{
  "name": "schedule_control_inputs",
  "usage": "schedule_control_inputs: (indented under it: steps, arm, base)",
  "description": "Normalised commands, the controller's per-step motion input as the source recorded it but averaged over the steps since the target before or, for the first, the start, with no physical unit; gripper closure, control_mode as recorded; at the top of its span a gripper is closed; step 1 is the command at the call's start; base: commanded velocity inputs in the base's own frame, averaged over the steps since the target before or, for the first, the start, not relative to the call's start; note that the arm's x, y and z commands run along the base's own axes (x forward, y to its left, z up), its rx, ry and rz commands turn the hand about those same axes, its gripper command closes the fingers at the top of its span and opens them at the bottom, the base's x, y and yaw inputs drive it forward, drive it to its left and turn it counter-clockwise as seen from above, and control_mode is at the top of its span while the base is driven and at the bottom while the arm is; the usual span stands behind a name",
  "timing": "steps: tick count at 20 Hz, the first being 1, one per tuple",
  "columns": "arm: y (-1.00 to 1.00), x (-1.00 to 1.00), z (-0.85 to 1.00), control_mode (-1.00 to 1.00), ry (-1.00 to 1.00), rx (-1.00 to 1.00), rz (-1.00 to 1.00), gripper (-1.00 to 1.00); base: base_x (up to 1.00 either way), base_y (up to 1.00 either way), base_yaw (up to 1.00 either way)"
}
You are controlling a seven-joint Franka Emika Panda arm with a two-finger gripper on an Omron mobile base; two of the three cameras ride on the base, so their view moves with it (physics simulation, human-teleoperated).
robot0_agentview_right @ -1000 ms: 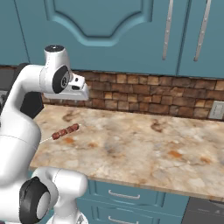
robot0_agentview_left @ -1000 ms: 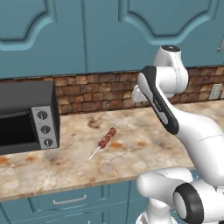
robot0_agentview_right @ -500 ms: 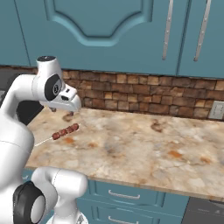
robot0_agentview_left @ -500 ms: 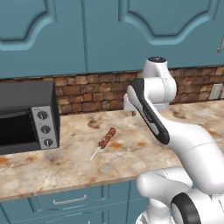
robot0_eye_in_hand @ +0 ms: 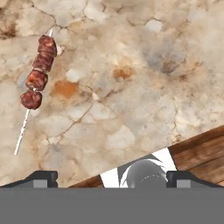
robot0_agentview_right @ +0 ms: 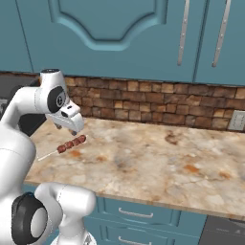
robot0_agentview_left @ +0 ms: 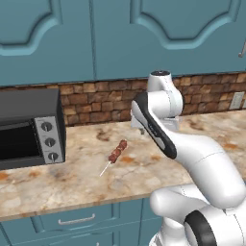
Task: Store the kebab skewer in the freezer for long-term storage. Close the freezer door after placing the cooked food.
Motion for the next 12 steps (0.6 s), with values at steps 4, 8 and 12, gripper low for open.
schedule_control_inputs:
  steps: [4, 8, 12]
  arm:
    - [0.37, 0.07, -0.27, -1.0, 0.15, 0.0, -0.14, -1.0]
    - [0.39, 0.27, -0.21, -1.0, 0.15, 0.0, -0.03, -1.0]
    - [0.38, 0.16, -0.28, -1.0, 0.05, 0.0, -0.01, -1.0]
  base:
    - [0.0, 0.0, 0.0]
    - [0.0, 0.0, 0.0]
    - [0.0, 0.0, 0.0]
